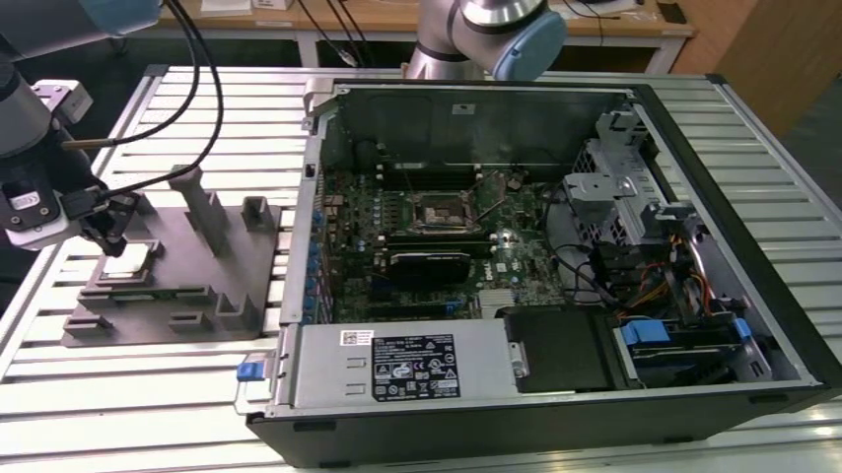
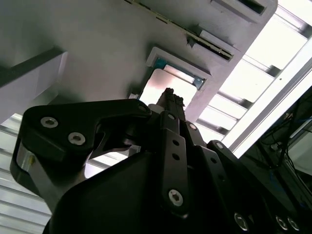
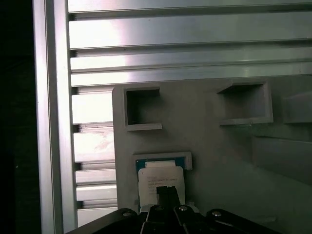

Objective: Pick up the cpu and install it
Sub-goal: 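Pick up the cpu and move it towards the insertion slot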

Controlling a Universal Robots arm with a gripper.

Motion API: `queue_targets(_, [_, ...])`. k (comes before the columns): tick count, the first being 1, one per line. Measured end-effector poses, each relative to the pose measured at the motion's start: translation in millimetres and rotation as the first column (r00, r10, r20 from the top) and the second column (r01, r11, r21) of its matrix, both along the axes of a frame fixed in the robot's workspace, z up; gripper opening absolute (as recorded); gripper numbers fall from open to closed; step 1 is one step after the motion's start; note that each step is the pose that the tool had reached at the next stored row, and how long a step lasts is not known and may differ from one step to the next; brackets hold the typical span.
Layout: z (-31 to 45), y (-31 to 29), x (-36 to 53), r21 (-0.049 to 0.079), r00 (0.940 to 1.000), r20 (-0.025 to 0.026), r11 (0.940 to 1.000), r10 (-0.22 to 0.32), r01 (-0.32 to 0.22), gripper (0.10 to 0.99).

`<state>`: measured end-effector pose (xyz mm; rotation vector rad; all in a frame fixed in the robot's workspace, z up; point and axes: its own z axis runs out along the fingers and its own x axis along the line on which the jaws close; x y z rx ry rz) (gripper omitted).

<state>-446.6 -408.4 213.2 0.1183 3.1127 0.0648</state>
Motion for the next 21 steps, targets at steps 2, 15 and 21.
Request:
queue_targets(2, [-2.5, 0.0, 0.0, 0.000, 1.0000, -0.0001, 1.0000, 0.000, 0.000, 0.106])
queue_targets(15, [-13.5, 0.0, 0.0, 0.000, 0.9999, -0.0005, 0.9999, 0.016, -0.016, 0.106])
queue_targets(21, [-13.6, 0.0, 0.0, 0.000, 0.9999, -0.0004, 0.9999, 0.017, -0.017, 0.114])
